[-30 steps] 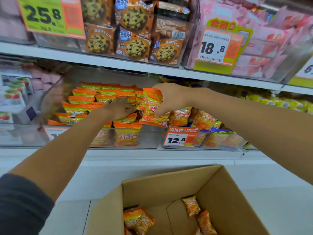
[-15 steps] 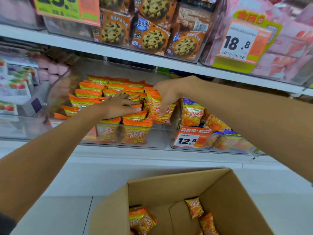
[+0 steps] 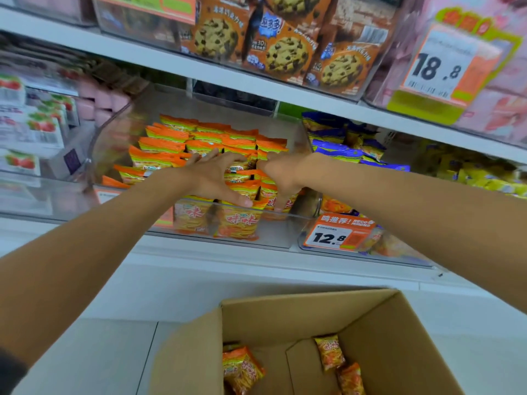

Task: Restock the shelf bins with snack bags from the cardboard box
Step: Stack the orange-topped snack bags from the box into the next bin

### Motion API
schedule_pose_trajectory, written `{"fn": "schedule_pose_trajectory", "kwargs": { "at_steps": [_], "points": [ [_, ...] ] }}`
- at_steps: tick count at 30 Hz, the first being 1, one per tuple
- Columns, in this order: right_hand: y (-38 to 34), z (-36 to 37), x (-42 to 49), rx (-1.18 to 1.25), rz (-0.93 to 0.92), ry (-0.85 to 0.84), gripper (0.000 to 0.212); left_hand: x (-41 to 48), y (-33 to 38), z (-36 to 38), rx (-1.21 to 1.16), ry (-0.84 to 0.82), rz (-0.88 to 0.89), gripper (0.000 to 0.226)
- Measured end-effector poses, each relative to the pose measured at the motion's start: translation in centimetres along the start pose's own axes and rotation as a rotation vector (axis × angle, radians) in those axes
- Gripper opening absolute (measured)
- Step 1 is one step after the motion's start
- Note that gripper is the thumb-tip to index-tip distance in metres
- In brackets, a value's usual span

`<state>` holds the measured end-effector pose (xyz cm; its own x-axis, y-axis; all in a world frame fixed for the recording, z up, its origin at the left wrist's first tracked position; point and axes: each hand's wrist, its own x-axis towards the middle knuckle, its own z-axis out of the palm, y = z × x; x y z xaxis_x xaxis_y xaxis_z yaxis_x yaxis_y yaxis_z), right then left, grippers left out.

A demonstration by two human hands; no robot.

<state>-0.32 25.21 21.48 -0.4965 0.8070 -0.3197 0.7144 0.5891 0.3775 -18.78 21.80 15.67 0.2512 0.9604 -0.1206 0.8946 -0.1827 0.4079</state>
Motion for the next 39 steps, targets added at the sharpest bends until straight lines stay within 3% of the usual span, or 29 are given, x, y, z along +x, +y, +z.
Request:
{"fn": "schedule_pose_trajectory", "kwargs": {
  "at_steps": [4,12,15,19,21,23,26,28,33,35,39],
  "points": [
    [-0.6,0.2,0.2,0.035,0.014,-0.107,0.106,0.1,0.2,0.2,0.011,0.049,-0.01,0.113],
    [-0.4,-0.1,0.6,0.081,0.019,-0.07,0.093,0.9,0.2,-0.2,0.245,-0.124,-0.064,0.124],
    [-0.6,-0.3,0.2,0.037,0.008,-0.068,0.09,0.6,0.4,-0.3,0.188,-0.108,-0.061,0.126],
    [-0.4,-0.8,-0.7,-0.073,-0.002,0.064,0.083,-0.7,0.4,-0.8,-0.055,0.04,-0.004,0.122],
    [-0.6,-0.7,-1.1,0.006,0.003,0.037,0.088,-1.6,0.1,-1.4,-0.228,0.108,0.022,0.111],
    [-0.6,-1.2,-2.0,0.184,0.035,0.031,0.089,-2.7,-0.6,-1.9,-0.253,0.16,0.046,0.089],
    [0.0,-2.2,-2.9,0.5,-0.023,0.112,0.049,-4.1,-1.1,-2.2,-0.122,0.25,0.138,0.056],
    [-0.3,-2.1,-3.6,0.746,-0.102,0.047,0.032,-4.9,-0.9,-1.9,-0.113,0.263,0.126,0.042],
    [-2.1,-0.3,-3.7,0.8,-0.147,-0.051,0.042,-5.0,-0.5,-1.2,-0.142,0.267,0.084,0.014],
    [-2.5,0.0,-3.3,0.793,-0.137,-0.015,0.042,-4.7,-0.4,-1.0,-0.159,0.21,0.098,0.015],
    [-2.9,0.8,-2.6,0.993,-0.085,0.06,0.037,-4.4,-1.5,-1.0,-0.173,0.256,0.073,0.002]
  ]
}}
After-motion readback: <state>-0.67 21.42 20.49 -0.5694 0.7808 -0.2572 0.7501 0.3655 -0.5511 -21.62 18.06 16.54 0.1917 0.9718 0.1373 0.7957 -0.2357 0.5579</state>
